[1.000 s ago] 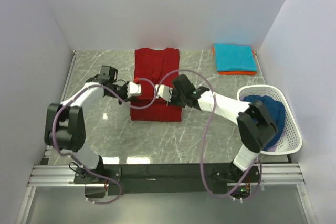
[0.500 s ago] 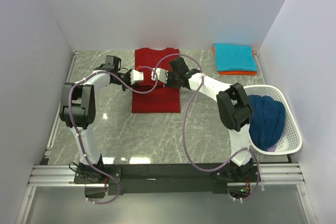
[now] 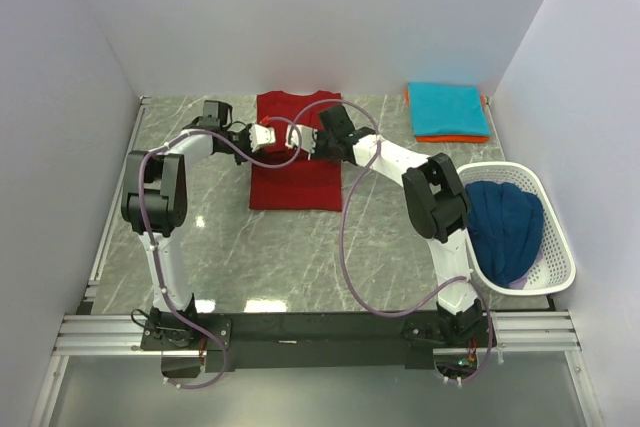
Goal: Fold and stack the t-shirts
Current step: Fold the tshirt
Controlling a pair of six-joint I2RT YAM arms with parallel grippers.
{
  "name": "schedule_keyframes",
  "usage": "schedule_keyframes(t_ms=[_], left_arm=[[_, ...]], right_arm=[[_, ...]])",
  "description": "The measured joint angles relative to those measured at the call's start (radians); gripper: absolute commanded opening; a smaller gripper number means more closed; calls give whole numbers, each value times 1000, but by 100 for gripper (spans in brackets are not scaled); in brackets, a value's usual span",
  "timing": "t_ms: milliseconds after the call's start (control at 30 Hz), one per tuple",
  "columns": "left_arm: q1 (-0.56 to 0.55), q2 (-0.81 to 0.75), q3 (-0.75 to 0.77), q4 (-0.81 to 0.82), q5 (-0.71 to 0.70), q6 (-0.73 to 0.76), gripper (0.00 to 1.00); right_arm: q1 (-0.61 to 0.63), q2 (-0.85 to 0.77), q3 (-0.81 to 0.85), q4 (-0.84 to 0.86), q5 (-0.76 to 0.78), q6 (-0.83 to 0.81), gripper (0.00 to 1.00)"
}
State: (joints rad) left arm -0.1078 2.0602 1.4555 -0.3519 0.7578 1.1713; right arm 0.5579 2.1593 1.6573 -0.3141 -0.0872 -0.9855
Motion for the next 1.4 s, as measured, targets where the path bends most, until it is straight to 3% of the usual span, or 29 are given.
schedule_keyframes(t_ms=[33, 67, 167, 333, 533, 733, 967, 1233, 1400], left_arm=[[2, 0, 0, 14, -3, -15, 33], [3, 0, 0, 32, -4, -31, 39], [11, 0, 0, 89, -9, -90, 50], [45, -43, -55, 195, -21, -240, 52], [95, -248, -229, 146, 14, -287, 51], [75, -440, -450, 92, 75, -143, 51], [31, -478, -673, 85, 56, 66, 53], [-37, -477, -691, 142, 4, 135, 49], [-15, -477, -647, 33, 8, 143, 51]], right_arm=[[0, 3, 12, 5, 9, 2, 32], [-1, 3, 18, 14, 19, 3, 41], [-6, 2, 21, 43, 45, 25, 78], [-17, -31, -2, 39, 76, 65, 75], [-26, -235, -154, -45, 3, 134, 57], [18, -372, -292, -87, -72, 154, 51], [108, -365, -471, -105, -82, 133, 52], [118, -309, -481, -64, -60, 127, 50], [113, -307, -480, -84, -55, 122, 54]])
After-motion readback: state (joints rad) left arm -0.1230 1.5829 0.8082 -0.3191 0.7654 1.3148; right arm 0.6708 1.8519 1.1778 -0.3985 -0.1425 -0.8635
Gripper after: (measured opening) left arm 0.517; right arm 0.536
